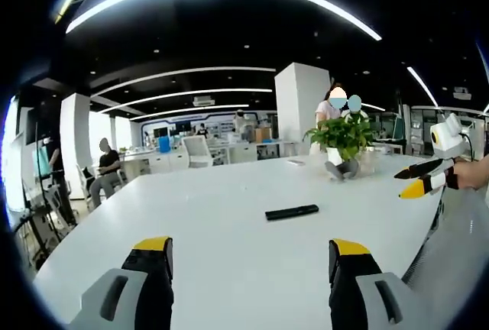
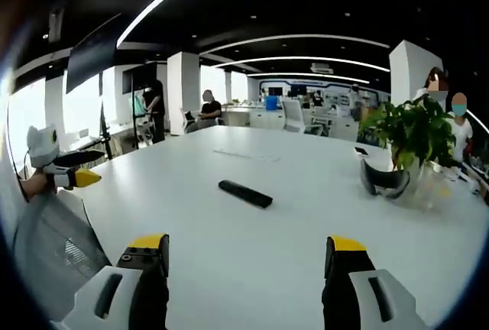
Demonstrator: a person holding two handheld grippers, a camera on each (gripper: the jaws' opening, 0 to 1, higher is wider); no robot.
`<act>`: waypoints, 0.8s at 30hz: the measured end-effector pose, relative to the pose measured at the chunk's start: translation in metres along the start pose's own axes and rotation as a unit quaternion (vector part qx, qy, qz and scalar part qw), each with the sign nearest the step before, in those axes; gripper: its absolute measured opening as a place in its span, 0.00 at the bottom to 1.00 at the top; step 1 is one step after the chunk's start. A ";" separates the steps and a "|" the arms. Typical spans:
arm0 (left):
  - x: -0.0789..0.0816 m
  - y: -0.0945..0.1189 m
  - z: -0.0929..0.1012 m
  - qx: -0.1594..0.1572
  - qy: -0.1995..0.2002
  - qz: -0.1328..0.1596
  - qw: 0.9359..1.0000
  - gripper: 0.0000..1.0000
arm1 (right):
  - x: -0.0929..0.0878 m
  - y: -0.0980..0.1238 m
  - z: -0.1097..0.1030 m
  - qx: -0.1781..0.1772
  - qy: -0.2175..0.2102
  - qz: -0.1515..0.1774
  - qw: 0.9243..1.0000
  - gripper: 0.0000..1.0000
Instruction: Press the specified remote control buttons in sequence, fully releasing each button before pressing the next.
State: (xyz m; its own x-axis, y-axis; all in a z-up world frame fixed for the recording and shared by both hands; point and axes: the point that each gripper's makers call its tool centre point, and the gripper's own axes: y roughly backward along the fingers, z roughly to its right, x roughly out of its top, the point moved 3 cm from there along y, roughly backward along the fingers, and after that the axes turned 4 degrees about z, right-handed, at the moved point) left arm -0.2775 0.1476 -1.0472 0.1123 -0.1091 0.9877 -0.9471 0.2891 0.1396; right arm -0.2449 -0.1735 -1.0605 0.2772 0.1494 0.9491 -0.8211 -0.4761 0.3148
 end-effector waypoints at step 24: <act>0.000 0.000 0.000 0.000 0.000 0.001 1.000 0.86 | 0.001 0.001 0.000 -0.002 0.000 0.001 1.000 0.83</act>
State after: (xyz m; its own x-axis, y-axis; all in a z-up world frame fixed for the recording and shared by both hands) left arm -0.2780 0.1474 -1.0470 0.1115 -0.1082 0.9879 -0.9472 0.2891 0.1386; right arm -0.2455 -0.1740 -1.0592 0.2752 0.1473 0.9500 -0.8237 -0.4735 0.3120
